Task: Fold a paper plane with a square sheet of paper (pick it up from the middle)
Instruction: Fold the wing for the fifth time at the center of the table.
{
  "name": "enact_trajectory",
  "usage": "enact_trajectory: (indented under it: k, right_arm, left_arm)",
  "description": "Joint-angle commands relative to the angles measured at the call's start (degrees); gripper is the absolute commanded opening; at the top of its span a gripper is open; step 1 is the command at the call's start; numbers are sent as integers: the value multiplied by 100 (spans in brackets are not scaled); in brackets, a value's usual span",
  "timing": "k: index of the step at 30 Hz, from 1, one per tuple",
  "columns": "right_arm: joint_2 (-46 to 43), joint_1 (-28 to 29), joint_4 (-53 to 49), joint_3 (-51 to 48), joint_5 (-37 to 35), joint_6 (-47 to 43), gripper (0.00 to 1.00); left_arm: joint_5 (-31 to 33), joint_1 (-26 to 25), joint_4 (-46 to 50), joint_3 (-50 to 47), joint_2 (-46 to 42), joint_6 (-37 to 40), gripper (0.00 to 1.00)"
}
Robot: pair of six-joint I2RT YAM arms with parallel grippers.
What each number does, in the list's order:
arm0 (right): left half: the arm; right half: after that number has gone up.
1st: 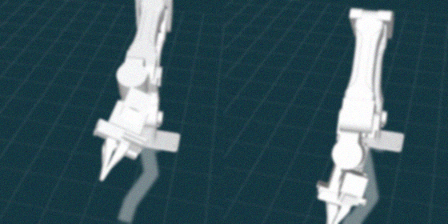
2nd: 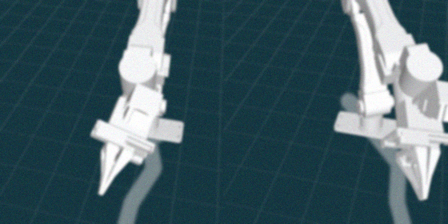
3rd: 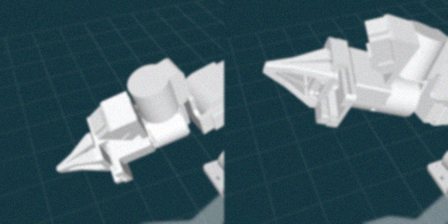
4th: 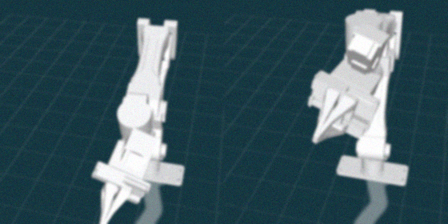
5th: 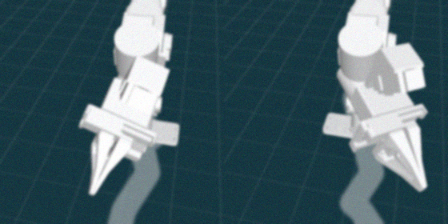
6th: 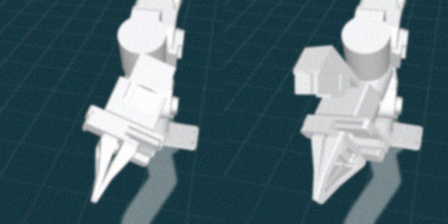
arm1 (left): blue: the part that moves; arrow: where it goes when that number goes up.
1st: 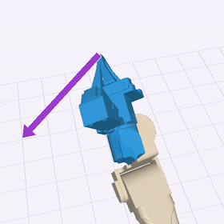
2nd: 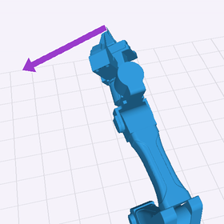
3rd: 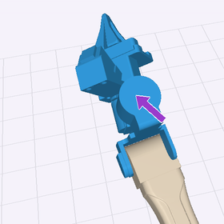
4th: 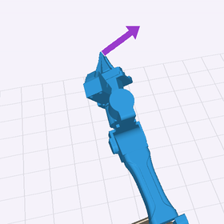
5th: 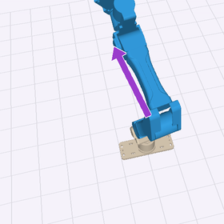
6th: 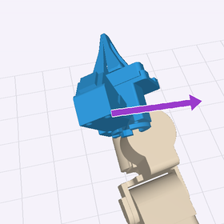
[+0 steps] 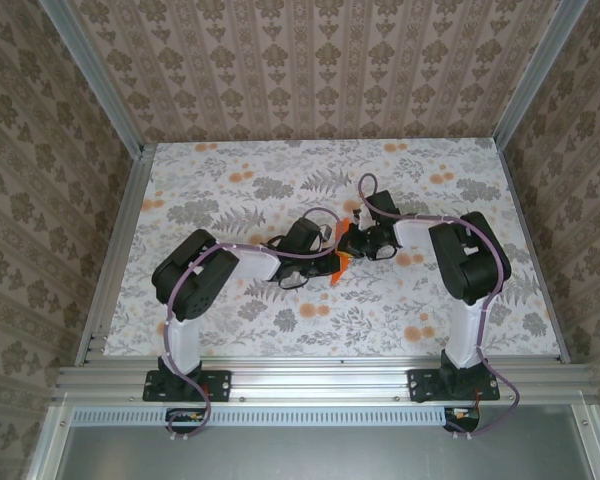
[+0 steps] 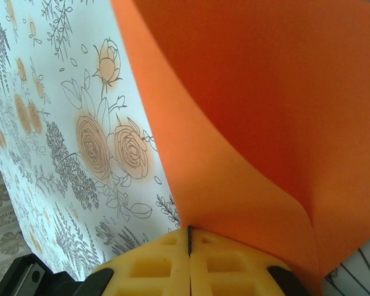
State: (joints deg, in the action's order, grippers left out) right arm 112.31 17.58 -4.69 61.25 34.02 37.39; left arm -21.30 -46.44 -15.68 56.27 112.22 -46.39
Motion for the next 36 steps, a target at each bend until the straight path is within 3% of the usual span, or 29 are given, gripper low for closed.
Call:
enact_trajectory:
  k: [1,6,12,26,36]
  right_arm:
    - [213,-24,-144,309,-426,-81,7]
    - [344,-175,-177,422,-928,187,6]
    - [103,-220,-102,400,-1029,160,6]
    - [-951,-33,260,-378,-463,59,6]
    - [-456,266,419,-447,-219,208,6]
  left_arm:
    - [40,40,1100,-130,377,314,1]
    - [-219,30,1184,-353,388,675,0]
    - [-376,34,871,-798,250,1004,0]
    - [-327,100,681,-1028,63,1349,0]
    - [-375,104,570,-976,104,1352,0]
